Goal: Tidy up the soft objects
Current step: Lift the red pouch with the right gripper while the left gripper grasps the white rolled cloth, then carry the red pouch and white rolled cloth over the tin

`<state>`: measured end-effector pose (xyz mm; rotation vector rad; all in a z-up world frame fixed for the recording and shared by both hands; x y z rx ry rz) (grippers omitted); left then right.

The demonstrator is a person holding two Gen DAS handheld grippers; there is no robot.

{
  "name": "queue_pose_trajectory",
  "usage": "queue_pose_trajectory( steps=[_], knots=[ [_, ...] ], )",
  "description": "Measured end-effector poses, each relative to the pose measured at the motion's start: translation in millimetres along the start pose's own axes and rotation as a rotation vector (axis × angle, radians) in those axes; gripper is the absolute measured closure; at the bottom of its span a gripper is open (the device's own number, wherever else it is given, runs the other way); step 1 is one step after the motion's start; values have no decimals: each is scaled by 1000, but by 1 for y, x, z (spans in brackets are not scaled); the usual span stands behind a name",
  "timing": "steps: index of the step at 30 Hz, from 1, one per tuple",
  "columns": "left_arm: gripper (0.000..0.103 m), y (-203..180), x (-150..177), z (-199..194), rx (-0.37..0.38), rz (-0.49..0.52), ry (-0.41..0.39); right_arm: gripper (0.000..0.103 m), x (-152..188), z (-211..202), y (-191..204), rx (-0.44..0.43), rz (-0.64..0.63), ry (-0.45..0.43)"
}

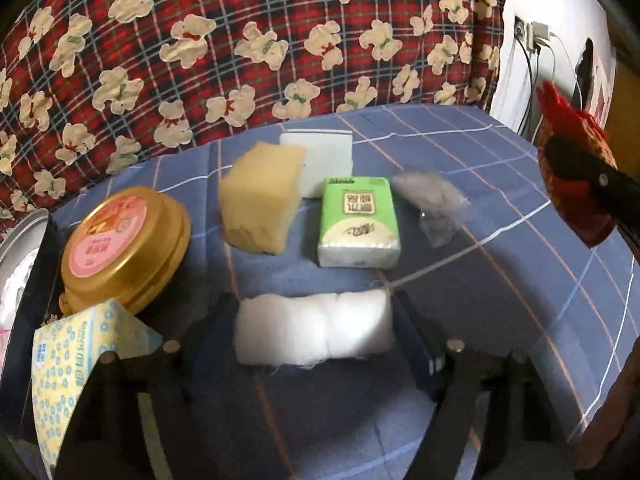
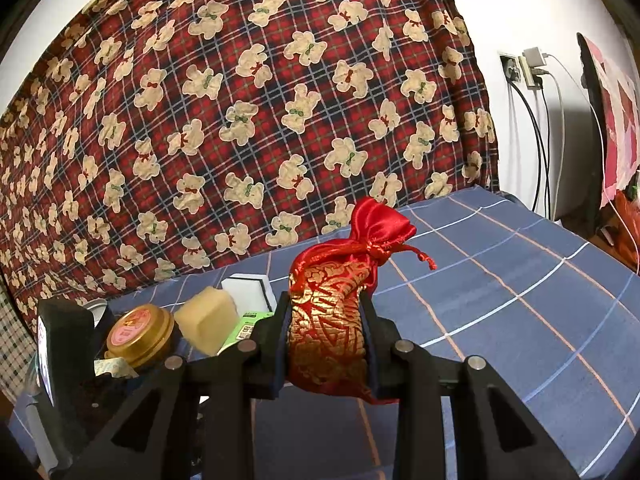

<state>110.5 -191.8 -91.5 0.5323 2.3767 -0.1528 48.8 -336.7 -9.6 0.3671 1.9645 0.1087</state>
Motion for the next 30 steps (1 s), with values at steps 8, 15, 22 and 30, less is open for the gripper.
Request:
queue_pose_trajectory(
  steps=[8, 15, 22, 30],
  knots=[
    [28, 2, -1, -1, 39, -25, -11, 70, 0, 2, -2, 23, -9, -11],
    [28, -2, -9, -53, 124, -53, -228, 70, -2, -4, 0, 72, -56, -58],
    [28, 15, -10, -105, 83, -38, -364, 70, 4, -5, 14, 115, -134, -59],
    [28, 56, 5, -131, 83, -104, -390, 70, 13, -23, 41, 109, -171, -68]
  ],
)
Point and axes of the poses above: each gripper's, at about its wrist camera, not at the fingertips, and z roughly the way its jaws point, y to its left, x to its underside, the point moved 6 cm from there along z, roughly the way its jaws point, and after that the axes turned 1 degree about y, right-handed, at the moved point
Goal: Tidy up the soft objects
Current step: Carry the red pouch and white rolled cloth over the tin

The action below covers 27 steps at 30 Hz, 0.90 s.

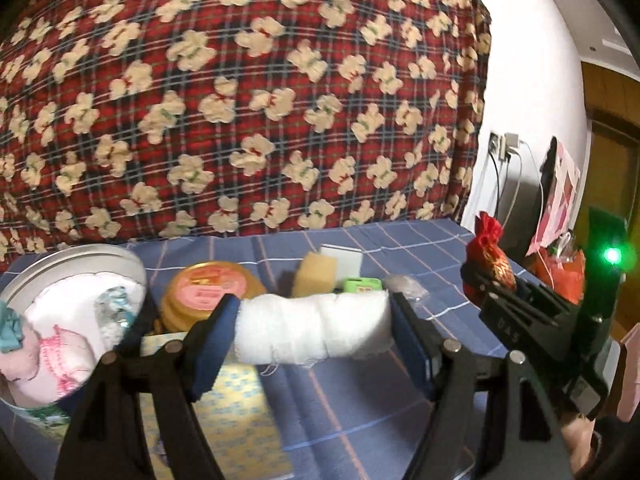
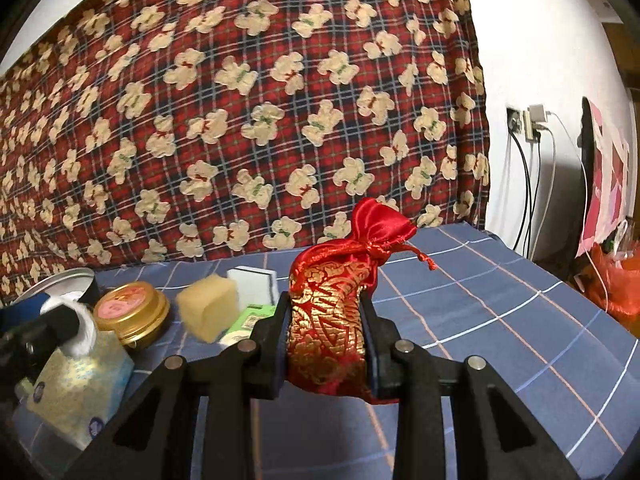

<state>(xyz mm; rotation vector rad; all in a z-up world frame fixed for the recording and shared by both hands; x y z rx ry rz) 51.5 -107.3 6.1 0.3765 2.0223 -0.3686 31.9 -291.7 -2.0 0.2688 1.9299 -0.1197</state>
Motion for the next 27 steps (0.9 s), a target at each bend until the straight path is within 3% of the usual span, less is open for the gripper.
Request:
queue_pose_trajectory(
  steps=[9, 21, 27],
  knots=[
    [28, 54, -7, -28, -42, -72, -45, 70, -11, -31, 81, -103, -99, -42],
    [28, 176, -12, -52, -227, -136, -88, 70, -8, -38, 221, -297, -185, -55],
    [28, 230, -9, -53, -311, -166, -81, 70, -7, -38, 270, -353, -208, -59]
  ],
)
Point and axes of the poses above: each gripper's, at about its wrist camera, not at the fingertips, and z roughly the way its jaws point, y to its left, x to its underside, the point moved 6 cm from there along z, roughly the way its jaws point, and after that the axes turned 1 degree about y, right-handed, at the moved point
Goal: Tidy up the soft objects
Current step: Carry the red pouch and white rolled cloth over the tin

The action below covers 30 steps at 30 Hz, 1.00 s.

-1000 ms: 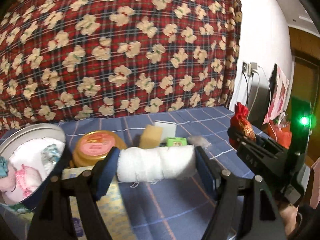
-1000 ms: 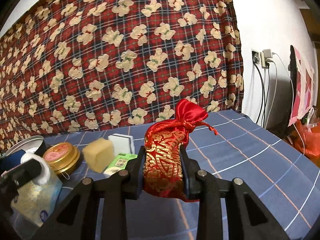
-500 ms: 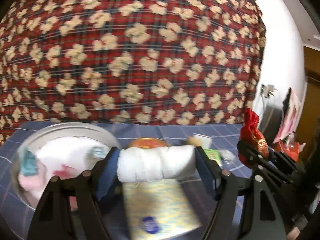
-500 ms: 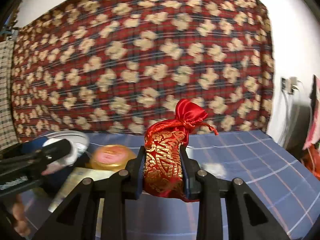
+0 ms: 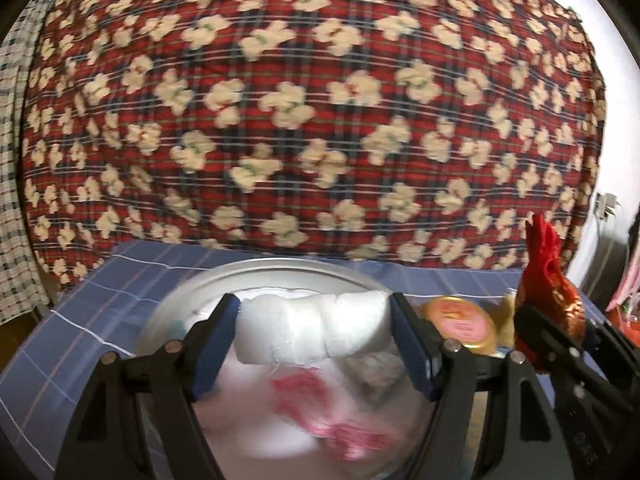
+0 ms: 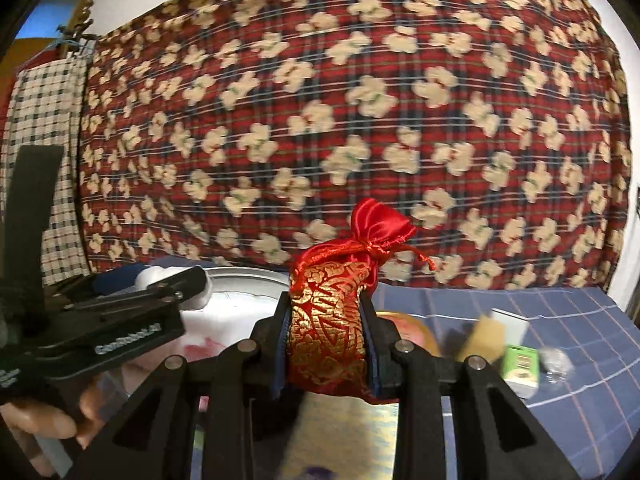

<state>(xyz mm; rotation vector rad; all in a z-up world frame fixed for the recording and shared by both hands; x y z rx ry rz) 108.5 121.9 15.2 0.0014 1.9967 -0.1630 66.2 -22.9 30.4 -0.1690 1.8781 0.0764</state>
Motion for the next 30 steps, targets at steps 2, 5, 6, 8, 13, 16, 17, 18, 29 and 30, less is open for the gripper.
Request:
queue_pose_trajectory(
  steps=[2, 5, 6, 8, 13, 16, 17, 18, 29, 30],
  knots=[
    [28, 13, -1, 3, -20, -7, -4, 70, -1, 5, 12, -18, -1, 3],
    [28, 30, -2, 7, -56, -20, -9, 70, -5, 12, 31, -40, -12, 1],
    [28, 36, -2, 8, -68, -26, -8, 70, -5, 14, 36, -50, -14, 3],
    [28, 48, -3, 12, -86, -46, -3, 70, -7, 19, 45, -65, -16, 8],
    [28, 74, 2, 22, -137, -87, 27, 70, -11, 43, 68, -101, -17, 27],
    [28, 84, 8, 29, -161, -102, 59, 70, -13, 60, 78, -106, -8, 38],
    [28, 85, 9, 31, -167, -104, 69, 70, -12, 66, 81, -107, -7, 43],
    [28, 87, 11, 33, -175, -101, 79, 70, -12, 70, 83, -109, -8, 49],
    [28, 87, 21, 41, -251, -40, 117, 70, 7, 97, 78, -95, 1, 124],
    [28, 87, 21, 41, -250, -42, 118, 70, 7, 97, 78, -98, 0, 124]
  ],
)
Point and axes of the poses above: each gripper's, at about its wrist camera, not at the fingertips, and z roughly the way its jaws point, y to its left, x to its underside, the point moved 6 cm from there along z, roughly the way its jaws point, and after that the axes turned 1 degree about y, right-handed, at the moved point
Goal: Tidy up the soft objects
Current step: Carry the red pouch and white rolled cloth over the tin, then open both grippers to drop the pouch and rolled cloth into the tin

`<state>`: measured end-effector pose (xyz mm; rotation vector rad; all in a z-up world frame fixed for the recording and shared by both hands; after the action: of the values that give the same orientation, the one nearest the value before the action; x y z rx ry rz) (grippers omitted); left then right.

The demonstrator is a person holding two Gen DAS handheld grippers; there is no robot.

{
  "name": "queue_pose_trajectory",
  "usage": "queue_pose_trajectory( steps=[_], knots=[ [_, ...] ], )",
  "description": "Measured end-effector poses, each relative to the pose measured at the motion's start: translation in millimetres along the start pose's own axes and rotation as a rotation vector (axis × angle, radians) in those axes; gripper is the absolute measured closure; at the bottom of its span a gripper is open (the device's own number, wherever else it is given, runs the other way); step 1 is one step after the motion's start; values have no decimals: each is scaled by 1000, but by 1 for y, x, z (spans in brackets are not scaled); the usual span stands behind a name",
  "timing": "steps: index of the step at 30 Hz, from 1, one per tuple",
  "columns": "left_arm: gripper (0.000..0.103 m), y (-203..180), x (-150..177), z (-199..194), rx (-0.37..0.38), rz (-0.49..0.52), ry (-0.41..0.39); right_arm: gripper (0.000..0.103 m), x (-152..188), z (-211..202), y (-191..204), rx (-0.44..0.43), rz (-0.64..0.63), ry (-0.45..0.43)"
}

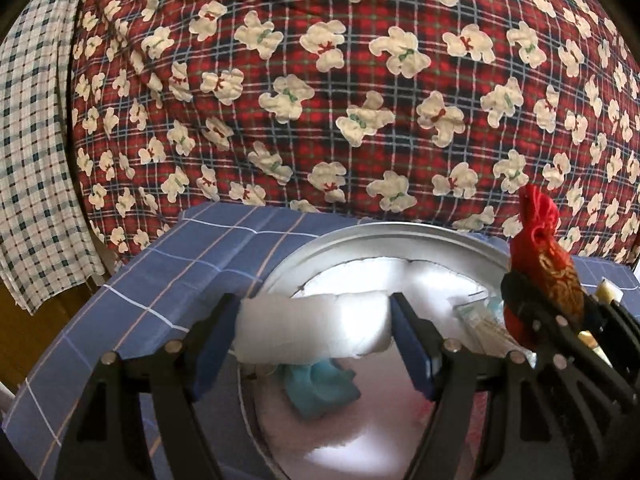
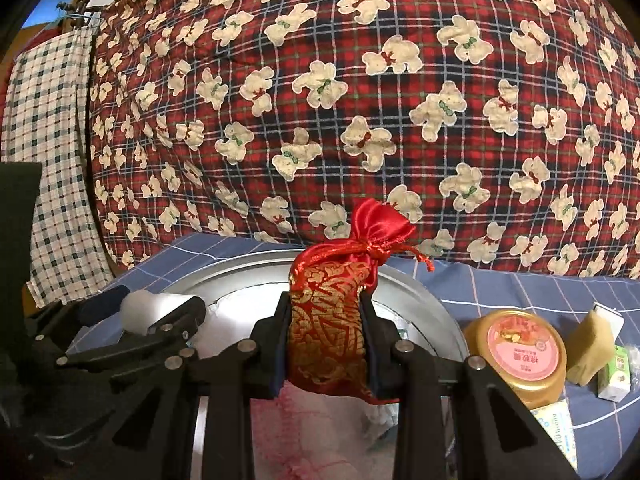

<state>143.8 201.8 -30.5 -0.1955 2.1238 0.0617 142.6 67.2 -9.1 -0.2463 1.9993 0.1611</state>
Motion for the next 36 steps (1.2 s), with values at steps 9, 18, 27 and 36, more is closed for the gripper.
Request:
queue_pose_trajectory(
  steps=[9, 18, 27, 36],
  knots=[
    [28, 0, 3, 6, -15, 6, 19, 69, 6, 12, -2, 3, 5, 65],
    [16, 6, 4, 4, -32, -11, 10, 59, 7, 12, -7, 0, 23, 83],
    [0, 21, -3, -9, -57, -99, -55, 23, -9, -23, -13, -278, 191, -35],
    [0, 1, -6, -24, -37, -23, -144, 23, -13, -62, -33, 16, 162, -238]
  ],
)
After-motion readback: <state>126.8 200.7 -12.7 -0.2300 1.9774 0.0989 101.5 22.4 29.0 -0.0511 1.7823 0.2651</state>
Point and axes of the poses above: each gripper's, at about its wrist camera, not at the fingertips, and z roughly the way its jaws point, y to its left, x to its underside, the point moved 6 cm from there along z, roughly the way its jaws point, and after that the axes turned 1 degree about y, right-handed, at the moved point
